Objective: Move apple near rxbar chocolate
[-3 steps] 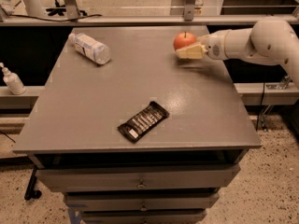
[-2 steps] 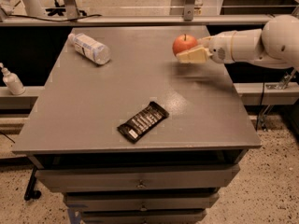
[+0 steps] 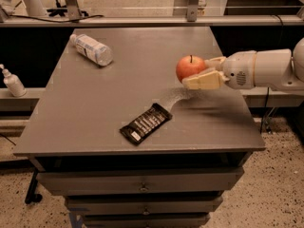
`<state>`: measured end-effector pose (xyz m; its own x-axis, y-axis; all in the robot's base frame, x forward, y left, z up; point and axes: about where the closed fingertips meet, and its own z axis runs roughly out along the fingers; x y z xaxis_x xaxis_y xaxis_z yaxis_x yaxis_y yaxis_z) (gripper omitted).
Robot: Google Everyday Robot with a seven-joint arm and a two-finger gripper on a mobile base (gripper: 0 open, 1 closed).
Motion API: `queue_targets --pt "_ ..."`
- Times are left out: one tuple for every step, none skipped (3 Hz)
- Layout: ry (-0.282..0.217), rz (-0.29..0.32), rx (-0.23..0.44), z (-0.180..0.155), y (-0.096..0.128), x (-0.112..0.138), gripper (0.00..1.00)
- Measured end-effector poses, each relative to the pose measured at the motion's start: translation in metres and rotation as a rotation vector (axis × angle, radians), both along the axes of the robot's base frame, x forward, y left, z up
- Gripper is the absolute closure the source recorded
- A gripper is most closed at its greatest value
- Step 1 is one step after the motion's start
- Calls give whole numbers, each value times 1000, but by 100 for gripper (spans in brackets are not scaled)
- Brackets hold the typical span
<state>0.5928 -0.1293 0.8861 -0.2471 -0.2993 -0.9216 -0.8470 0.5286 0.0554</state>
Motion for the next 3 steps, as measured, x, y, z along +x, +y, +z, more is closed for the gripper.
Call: queue_targets --pt "0 0 0 0 0 0 100" --pt "-2 25 1 -3 3 2 100" --pt "8 60 -8 -14 6 -13 100"
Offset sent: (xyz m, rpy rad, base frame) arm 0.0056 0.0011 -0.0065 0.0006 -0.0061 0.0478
